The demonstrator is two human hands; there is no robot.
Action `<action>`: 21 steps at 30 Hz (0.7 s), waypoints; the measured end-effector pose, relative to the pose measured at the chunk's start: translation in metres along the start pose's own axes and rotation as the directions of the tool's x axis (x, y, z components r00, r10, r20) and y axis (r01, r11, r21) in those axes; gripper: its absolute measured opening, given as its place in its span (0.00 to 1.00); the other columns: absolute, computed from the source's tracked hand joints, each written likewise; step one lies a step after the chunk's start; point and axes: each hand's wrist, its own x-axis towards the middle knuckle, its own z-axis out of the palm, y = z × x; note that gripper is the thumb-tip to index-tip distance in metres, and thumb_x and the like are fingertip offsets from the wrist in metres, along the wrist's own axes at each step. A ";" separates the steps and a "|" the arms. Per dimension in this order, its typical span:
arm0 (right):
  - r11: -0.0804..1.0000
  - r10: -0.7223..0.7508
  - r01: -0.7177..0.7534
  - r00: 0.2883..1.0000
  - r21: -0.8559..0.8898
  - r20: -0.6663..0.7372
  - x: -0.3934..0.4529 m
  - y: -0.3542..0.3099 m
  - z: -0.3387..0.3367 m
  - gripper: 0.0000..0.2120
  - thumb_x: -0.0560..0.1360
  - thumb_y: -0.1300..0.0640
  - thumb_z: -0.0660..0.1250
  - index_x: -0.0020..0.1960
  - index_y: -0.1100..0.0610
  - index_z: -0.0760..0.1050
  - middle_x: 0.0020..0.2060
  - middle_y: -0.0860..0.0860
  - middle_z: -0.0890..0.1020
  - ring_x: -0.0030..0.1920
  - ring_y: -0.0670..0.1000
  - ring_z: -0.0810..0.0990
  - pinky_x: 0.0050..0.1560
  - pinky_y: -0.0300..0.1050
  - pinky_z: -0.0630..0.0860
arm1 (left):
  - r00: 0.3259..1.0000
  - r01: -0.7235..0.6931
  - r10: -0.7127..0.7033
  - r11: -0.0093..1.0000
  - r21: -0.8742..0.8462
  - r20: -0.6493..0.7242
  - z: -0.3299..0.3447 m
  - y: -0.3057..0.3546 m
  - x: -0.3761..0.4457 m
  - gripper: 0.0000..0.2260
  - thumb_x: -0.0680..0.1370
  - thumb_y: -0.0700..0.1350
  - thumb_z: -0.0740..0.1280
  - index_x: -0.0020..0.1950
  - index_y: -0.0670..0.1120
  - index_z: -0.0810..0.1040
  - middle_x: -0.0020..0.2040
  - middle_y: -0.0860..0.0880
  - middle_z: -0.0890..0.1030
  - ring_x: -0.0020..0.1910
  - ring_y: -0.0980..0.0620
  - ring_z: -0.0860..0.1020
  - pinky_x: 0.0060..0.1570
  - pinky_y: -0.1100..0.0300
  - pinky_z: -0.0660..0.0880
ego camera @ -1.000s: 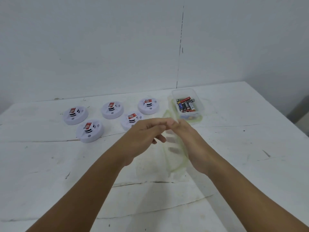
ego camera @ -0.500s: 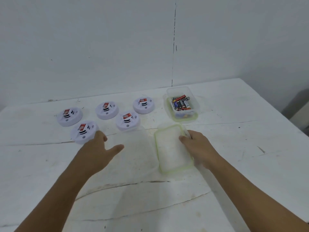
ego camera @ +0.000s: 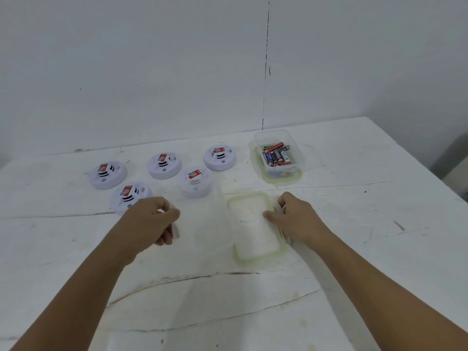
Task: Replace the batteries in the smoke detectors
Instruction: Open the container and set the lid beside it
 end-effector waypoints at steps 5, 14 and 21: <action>1.000 -0.003 0.003 1.000 0.003 -0.013 0.000 0.001 0.000 0.17 0.77 0.44 0.72 0.51 0.58 0.73 0.44 0.52 0.82 0.44 0.57 0.82 0.43 0.50 0.79 | 0.992 -0.068 0.066 0.998 0.015 0.108 0.038 0.032 0.010 0.08 0.81 0.39 0.65 0.48 0.34 0.77 0.33 0.42 0.85 0.27 0.50 0.78 0.29 0.61 0.74; 0.962 0.036 -0.037 0.999 0.270 0.009 0.000 0.011 -0.006 0.18 0.80 0.47 0.67 0.46 0.62 0.73 0.34 0.52 0.79 0.28 0.51 0.74 0.31 0.42 0.73 | 0.983 -0.082 0.069 0.994 0.070 0.172 0.079 0.051 0.025 0.06 0.78 0.40 0.66 0.45 0.37 0.76 0.32 0.40 0.85 0.25 0.51 0.78 0.27 0.64 0.73; 0.948 0.041 -0.042 0.999 0.314 0.007 -0.001 0.012 -0.007 0.18 0.80 0.46 0.68 0.51 0.64 0.77 0.36 0.52 0.81 0.28 0.50 0.76 0.29 0.41 0.73 | 0.983 -0.091 0.074 0.991 0.100 0.168 0.086 0.051 0.025 0.09 0.79 0.43 0.67 0.47 0.37 0.75 0.31 0.42 0.85 0.25 0.51 0.78 0.27 0.63 0.73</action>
